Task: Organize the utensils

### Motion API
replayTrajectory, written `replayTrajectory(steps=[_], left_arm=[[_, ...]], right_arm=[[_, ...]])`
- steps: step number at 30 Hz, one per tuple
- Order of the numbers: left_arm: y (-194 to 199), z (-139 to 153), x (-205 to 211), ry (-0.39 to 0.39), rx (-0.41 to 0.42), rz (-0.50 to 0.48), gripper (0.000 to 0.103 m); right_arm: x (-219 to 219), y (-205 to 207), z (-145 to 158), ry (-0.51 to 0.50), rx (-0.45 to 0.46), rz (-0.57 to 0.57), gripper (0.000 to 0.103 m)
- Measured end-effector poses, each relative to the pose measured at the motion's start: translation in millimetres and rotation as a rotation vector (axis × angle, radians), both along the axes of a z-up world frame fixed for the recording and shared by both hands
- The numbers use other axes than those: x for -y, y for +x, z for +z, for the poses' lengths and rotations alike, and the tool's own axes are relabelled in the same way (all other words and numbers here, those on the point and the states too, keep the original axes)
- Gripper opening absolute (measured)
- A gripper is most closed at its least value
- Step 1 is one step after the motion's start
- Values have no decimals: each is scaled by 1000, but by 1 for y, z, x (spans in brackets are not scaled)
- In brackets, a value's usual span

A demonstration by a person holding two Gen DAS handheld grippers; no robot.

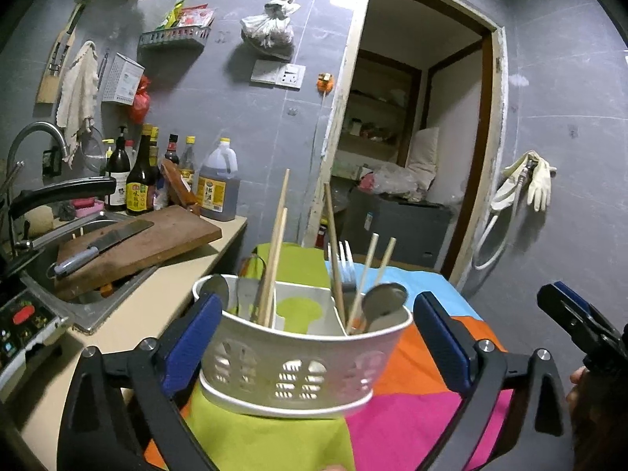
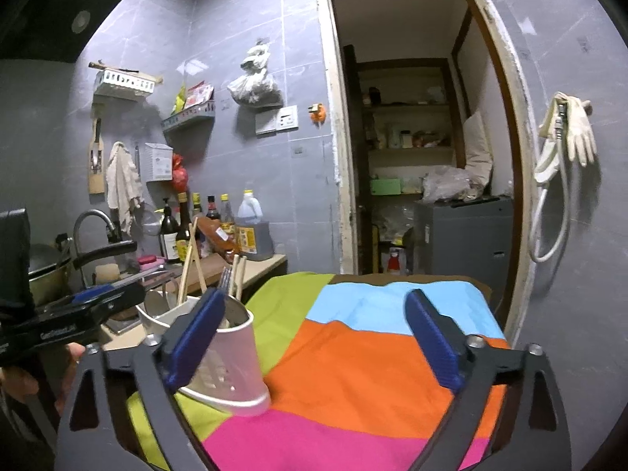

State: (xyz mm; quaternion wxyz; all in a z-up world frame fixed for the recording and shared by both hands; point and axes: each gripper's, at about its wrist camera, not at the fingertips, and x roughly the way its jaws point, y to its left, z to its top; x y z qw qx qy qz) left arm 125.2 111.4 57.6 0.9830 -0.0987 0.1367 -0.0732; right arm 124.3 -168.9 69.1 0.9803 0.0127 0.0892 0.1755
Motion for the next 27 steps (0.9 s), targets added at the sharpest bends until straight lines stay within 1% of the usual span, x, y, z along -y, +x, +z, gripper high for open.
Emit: replayTrajectory(steps=[7,16,19,22,27], left_arm=[[-22,-6,17,34,3,-22,97],[-46,-17,36,52,-10,-41,97],[-54,-22,41,66,-11,-40,97],[-64,-28,48,88,-7,-26,97],[-76,-38,53,99,-1,-1,97]], right_arm=[[20,-24,-8,11,-28,-49,103],[41,-56,-19,4,-51,-110,103],[45,-64,-25,-7,-62,-129,103],[46,-75,-33,-39,-60,-169,103],[50,-90,-46,-69,-53,-226,103]])
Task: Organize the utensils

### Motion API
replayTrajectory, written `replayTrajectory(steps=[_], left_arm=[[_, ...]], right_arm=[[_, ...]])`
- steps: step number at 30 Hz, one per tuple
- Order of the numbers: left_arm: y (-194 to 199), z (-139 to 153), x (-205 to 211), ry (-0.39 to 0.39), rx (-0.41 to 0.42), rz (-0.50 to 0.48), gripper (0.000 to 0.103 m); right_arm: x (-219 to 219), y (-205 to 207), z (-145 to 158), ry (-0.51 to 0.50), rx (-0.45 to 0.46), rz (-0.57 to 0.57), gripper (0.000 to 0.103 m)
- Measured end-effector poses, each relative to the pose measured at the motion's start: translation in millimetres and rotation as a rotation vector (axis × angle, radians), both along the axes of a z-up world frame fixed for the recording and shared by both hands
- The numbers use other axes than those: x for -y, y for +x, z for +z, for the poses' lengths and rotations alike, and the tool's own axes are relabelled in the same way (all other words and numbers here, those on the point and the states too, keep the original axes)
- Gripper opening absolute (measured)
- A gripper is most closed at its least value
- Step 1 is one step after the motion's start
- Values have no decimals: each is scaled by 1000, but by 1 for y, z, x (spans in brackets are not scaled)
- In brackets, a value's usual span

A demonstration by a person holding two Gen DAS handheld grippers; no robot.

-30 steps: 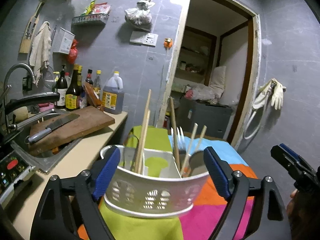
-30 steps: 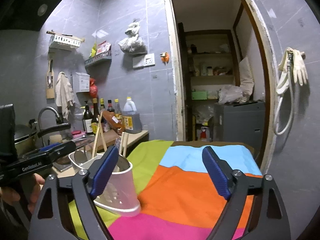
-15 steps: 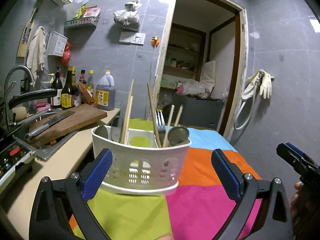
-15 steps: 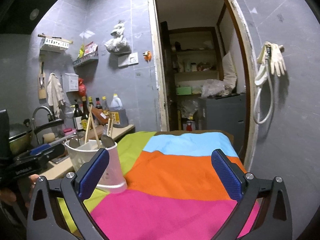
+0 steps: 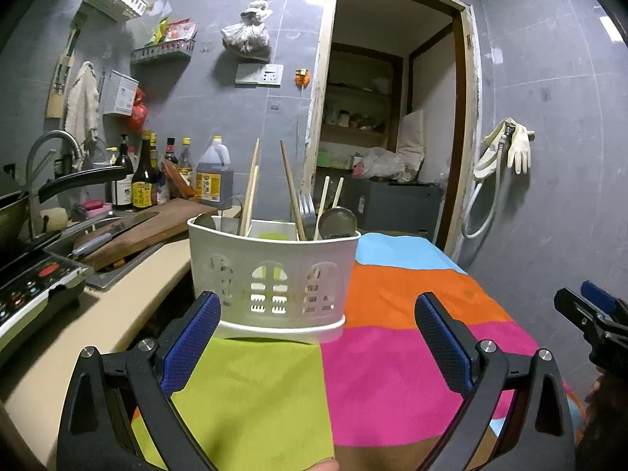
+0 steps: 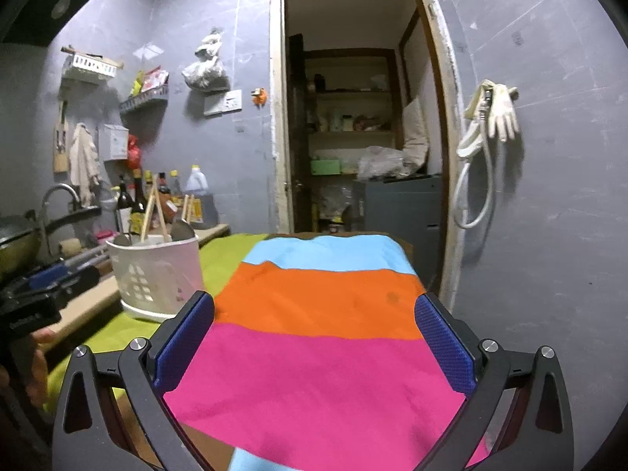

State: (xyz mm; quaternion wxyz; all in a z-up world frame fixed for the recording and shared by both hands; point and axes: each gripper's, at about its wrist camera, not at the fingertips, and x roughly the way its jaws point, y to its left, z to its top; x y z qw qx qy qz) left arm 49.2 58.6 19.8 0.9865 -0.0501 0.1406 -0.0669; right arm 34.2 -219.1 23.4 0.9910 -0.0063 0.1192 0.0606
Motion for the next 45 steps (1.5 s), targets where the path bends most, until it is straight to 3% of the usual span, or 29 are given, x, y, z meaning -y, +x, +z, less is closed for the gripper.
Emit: replayTrajectory(steps=[7,14,45], left_arm=[[-10,-15,7,30,-4,3,97],[-18,-28,0,-4,-13,9,97],[-28,-28,-4,10,-1,29,97]], right_arm=[[0,-10,-12,-21,-11,-16,103],[1,-11,-18,-25,-21,-21,103],[-1,-10,-14,-23,-14,-17,103]])
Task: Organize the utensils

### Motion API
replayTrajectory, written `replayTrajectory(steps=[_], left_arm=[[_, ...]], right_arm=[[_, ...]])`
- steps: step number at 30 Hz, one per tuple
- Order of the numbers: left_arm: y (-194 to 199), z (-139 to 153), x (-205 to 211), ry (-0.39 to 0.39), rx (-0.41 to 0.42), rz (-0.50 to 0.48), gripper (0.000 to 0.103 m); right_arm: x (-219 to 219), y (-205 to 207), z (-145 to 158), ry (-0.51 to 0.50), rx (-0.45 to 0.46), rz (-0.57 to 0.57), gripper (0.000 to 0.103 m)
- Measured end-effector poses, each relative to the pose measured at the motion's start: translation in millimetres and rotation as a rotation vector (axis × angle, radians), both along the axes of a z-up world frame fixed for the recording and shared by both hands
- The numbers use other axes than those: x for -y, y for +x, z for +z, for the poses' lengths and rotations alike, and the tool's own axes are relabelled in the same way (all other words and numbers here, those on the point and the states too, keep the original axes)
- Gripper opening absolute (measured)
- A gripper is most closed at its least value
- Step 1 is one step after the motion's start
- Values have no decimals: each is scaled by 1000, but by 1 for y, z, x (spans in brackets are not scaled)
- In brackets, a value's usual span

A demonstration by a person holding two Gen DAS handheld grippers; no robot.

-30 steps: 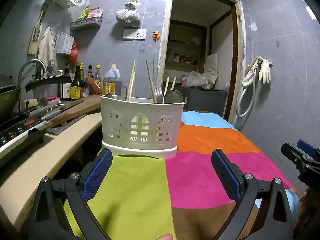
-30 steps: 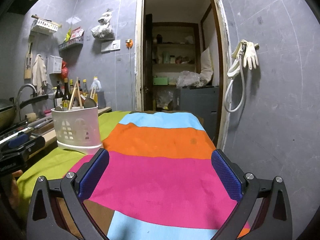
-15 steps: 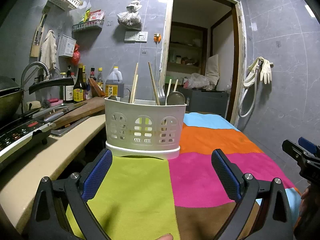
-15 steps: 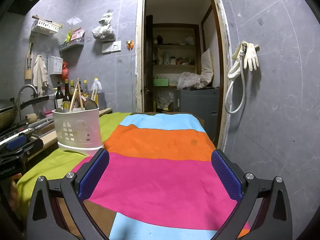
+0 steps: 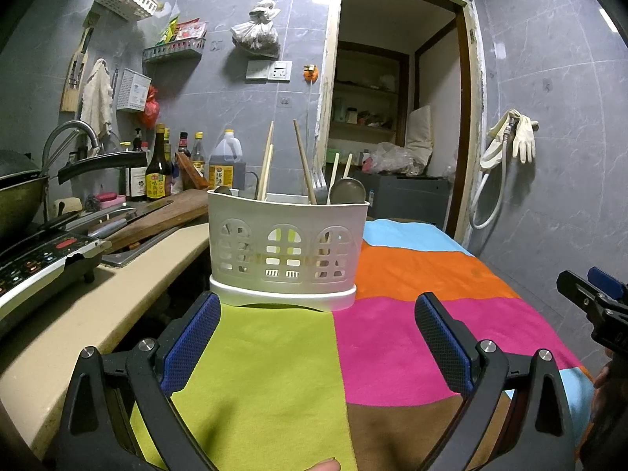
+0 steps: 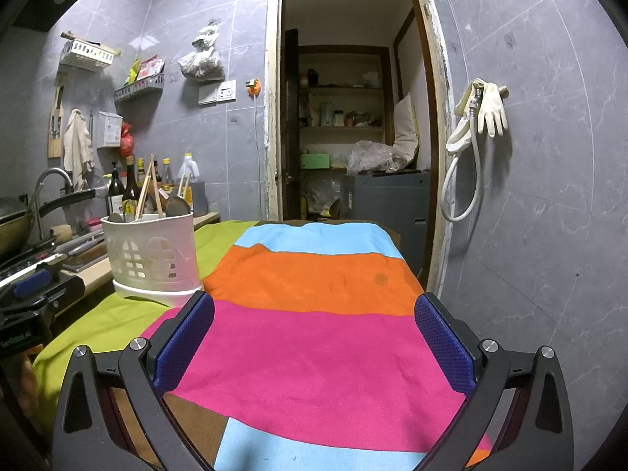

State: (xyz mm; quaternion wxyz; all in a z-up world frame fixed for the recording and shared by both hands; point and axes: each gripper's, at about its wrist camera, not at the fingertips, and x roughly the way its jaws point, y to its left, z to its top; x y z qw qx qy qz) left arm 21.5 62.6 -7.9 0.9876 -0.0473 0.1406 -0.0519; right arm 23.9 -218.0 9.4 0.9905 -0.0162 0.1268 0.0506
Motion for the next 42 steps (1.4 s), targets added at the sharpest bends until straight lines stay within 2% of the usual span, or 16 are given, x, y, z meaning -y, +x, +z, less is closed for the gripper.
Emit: replayTrajectory(steps=[42], left_arm=[[-2,-3,-8,3,-5,6,97]], right_arm=[[1,1,0,1,-5,-2,103]])
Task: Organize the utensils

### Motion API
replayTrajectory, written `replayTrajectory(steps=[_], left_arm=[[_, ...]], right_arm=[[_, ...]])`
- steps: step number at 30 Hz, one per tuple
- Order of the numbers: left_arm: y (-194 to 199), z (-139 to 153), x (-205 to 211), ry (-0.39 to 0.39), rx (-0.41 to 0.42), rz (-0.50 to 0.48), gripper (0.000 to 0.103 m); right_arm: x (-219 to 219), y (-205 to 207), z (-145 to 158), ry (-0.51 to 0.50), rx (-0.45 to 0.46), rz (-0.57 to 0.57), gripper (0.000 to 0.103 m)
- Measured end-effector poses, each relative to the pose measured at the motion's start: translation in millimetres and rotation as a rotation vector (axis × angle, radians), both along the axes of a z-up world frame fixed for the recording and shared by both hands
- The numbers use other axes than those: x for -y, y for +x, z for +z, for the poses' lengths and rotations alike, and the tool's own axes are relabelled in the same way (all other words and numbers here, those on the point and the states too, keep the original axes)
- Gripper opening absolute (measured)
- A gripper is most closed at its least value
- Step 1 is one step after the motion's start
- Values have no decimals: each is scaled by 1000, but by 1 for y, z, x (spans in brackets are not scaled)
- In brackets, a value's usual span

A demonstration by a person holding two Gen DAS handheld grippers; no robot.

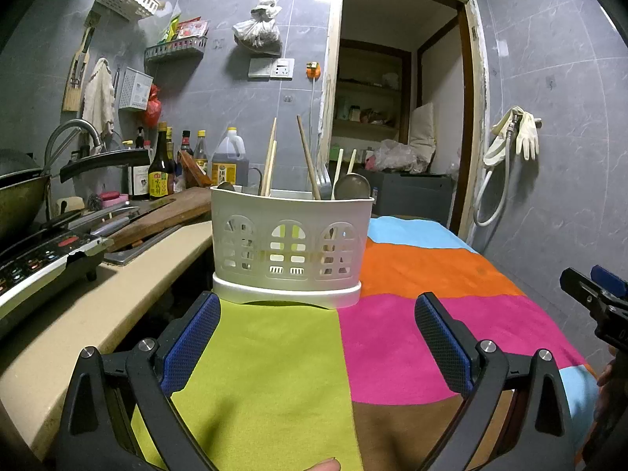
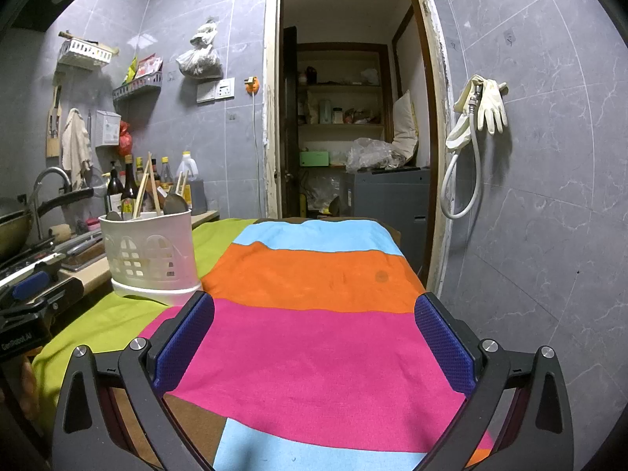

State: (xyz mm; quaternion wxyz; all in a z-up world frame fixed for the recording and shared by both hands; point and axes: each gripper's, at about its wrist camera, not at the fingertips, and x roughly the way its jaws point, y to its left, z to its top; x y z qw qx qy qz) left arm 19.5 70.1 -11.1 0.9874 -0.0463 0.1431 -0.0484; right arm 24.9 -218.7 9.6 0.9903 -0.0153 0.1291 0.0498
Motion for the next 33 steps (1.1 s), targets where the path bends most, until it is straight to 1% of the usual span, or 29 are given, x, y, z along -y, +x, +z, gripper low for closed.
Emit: replayTrajectory(steps=[10,13,17,33], left_arm=[[1,-3,-4,8,-10,9,97],[0,-2,-3,24,12,14,97],[-1,1,-2,26,30,31,97],[6,-2,-1,36,13,34,97]], right_arm=[[-1,0,-2,1,-5,-3,103],[-1,0,-4,2,-7,-4,103],[-2,2,-6,1,-10,-5,103],[-2,4,-8,9,-16,-11,103]])
